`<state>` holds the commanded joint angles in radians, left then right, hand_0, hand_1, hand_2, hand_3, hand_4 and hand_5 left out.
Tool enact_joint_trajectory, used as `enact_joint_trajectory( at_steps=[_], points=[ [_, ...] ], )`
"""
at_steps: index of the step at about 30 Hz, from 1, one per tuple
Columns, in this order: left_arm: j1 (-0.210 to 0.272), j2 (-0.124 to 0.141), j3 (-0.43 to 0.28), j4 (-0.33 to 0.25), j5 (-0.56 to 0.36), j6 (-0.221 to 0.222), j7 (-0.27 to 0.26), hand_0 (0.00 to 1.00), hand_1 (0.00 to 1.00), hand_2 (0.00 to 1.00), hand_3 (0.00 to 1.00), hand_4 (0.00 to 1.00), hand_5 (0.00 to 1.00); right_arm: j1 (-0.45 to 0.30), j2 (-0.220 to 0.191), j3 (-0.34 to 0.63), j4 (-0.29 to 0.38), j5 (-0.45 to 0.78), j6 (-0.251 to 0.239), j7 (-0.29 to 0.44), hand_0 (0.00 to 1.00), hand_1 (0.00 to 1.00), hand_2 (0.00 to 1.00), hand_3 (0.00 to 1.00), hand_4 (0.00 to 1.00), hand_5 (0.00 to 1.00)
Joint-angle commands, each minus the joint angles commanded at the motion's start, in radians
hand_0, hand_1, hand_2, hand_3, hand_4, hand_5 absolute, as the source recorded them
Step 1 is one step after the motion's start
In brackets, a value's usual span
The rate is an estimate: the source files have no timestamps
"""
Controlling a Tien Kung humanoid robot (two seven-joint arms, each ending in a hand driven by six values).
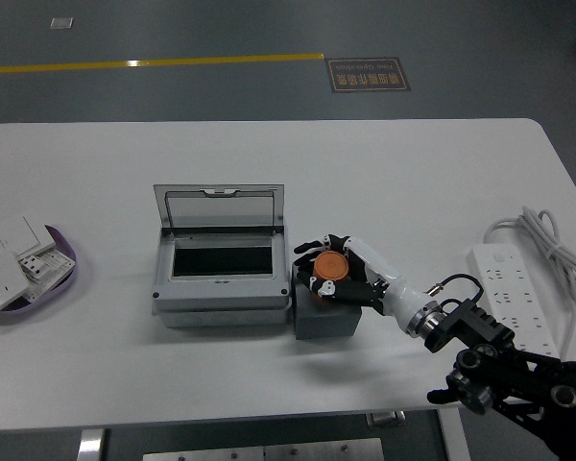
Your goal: Pick up the cylinder from the cube,place it in the box,flap close box
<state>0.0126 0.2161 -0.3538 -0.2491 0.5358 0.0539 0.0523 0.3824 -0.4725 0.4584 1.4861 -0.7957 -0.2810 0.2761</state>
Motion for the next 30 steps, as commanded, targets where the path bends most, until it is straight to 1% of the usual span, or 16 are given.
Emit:
enact_joint_trajectory(
  at_steps=[5,6,11,12,17,18,23,24,29,30],
  points=[
    [0.000,0.001,0.001,-0.001,-0.001,-0.001,0.000,0.596,0.620,0.611,0.625,0.673,0.234,0.000,0.001,0.001,-0.001,0.001,0.000,-0.003,0.609,0.612,0.580,0.616,0.664,0.117],
    [0.000,0.001,0.001,-0.001,0.000,-0.001,0.000,0.596,0.620,0.610,0.625,0.672,0.230,0.000,0.002,0.001,-0.001,0.001,-0.001,-0.004,0.652,0.616,0.576,0.621,0.555,0.071],
    [-0.001,0.002,-0.001,-0.001,0.001,-0.002,-0.001,0.596,0.620,0.610,0.625,0.672,0.230,-0.001,0.002,0.002,-0.001,0.004,-0.005,-0.008,0.652,0.616,0.576,0.621,0.555,0.071],
    [-0.001,0.003,-0.001,-0.001,0.001,-0.002,-0.001,0.595,0.621,0.610,0.624,0.672,0.229,-0.001,0.002,0.003,0.000,0.005,-0.006,-0.008,0.703,0.608,0.550,0.589,0.374,0.002],
    [-0.001,0.003,-0.001,-0.001,0.000,-0.002,-0.002,0.595,0.621,0.610,0.624,0.672,0.229,-0.004,0.002,0.008,0.001,0.009,-0.011,-0.010,0.703,0.608,0.550,0.589,0.374,0.002],
    [-0.001,0.003,-0.001,-0.001,0.000,-0.002,-0.002,0.594,0.621,0.609,0.625,0.673,0.227,-0.004,0.002,0.009,0.002,0.009,-0.011,-0.011,0.591,0.522,0.470,0.450,0.002,0.002],
    [-0.003,0.004,-0.002,-0.001,0.000,-0.003,-0.003,0.594,0.621,0.609,0.625,0.673,0.227,-0.010,0.003,0.022,0.007,0.004,-0.030,-0.007,0.591,0.522,0.470,0.450,0.002,0.002],
    [-0.004,0.004,-0.003,-0.001,-0.001,-0.003,-0.003,0.593,0.619,0.610,0.625,0.673,0.226,-0.015,0.004,0.031,0.010,-0.002,-0.042,-0.004,0.546,0.482,0.433,0.344,0.002,0.002],
    [-0.002,0.003,-0.001,0.000,-0.005,-0.003,-0.003,0.593,0.619,0.610,0.625,0.673,0.226,-0.034,0.022,0.088,0.039,-0.038,-0.113,0.007,0.546,0.482,0.433,0.344,0.002,0.002],
    [-0.001,0.002,0.001,0.000,-0.007,-0.003,-0.003,0.593,0.617,0.610,0.626,0.673,0.224,-0.030,0.030,0.098,0.052,-0.058,-0.135,0.003,0.517,0.474,0.422,0.281,0.002,0.002]
  ],
)
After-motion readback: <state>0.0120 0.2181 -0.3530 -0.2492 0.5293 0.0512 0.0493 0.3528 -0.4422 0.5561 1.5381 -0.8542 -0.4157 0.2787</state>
